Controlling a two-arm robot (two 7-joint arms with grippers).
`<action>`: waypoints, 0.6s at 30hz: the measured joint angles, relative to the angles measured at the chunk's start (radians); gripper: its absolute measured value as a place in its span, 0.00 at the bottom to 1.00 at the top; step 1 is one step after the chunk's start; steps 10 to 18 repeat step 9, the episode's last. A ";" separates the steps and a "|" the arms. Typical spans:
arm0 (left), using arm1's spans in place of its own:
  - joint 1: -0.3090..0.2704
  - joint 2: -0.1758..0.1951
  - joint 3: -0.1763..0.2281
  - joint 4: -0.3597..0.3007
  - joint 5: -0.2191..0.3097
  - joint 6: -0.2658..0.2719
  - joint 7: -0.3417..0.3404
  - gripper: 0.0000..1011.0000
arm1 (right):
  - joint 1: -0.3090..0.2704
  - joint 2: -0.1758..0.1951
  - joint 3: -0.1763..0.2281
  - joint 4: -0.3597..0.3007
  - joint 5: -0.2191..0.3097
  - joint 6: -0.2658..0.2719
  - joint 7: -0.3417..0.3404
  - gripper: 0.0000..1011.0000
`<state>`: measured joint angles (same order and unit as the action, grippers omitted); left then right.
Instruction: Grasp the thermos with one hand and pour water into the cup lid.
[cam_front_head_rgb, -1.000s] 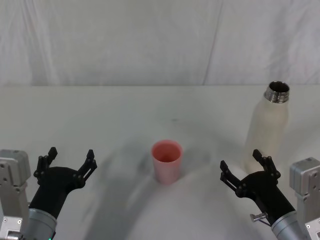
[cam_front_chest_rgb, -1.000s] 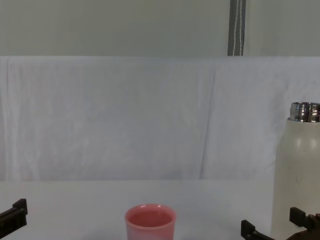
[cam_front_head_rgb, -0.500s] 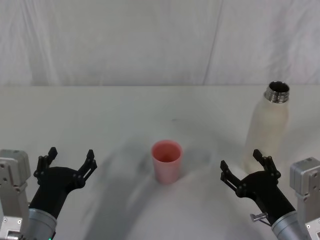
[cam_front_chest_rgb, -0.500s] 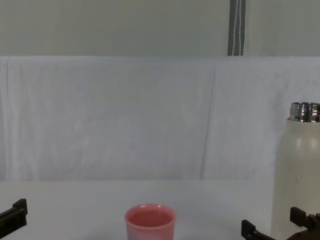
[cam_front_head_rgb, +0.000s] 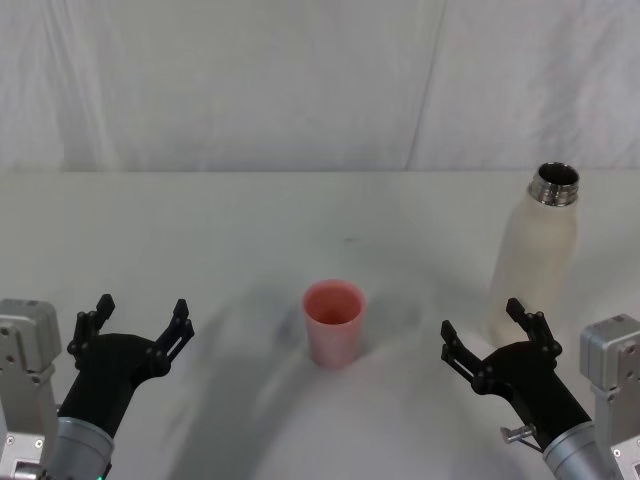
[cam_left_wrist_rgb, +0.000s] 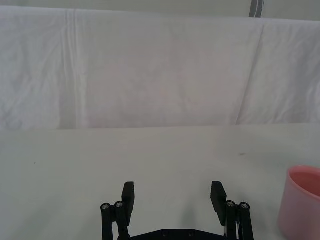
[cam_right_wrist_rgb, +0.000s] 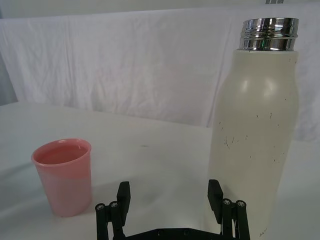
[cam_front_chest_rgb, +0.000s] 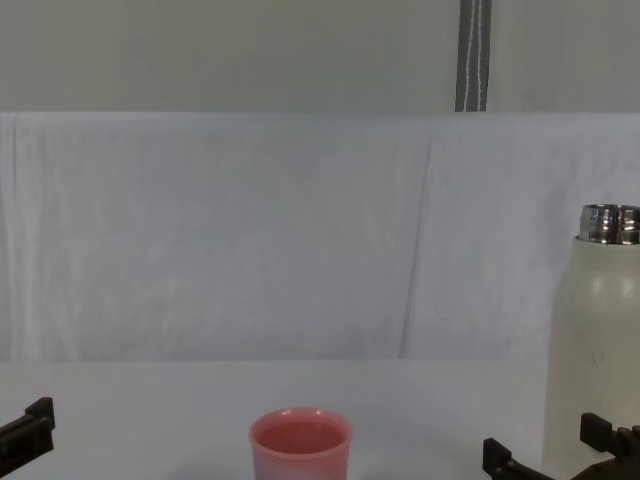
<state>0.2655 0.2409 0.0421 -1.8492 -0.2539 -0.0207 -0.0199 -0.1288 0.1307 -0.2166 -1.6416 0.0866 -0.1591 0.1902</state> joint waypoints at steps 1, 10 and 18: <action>0.000 0.000 0.000 0.000 0.000 0.000 0.000 0.99 | 0.000 0.000 0.000 0.000 0.000 0.000 0.000 0.99; 0.000 0.000 0.000 0.000 0.000 0.000 0.000 0.99 | 0.000 0.000 0.000 0.000 0.000 0.000 0.000 0.99; 0.000 0.000 0.000 0.000 0.000 0.000 0.000 0.99 | 0.000 0.000 0.000 0.000 0.000 0.000 0.000 0.99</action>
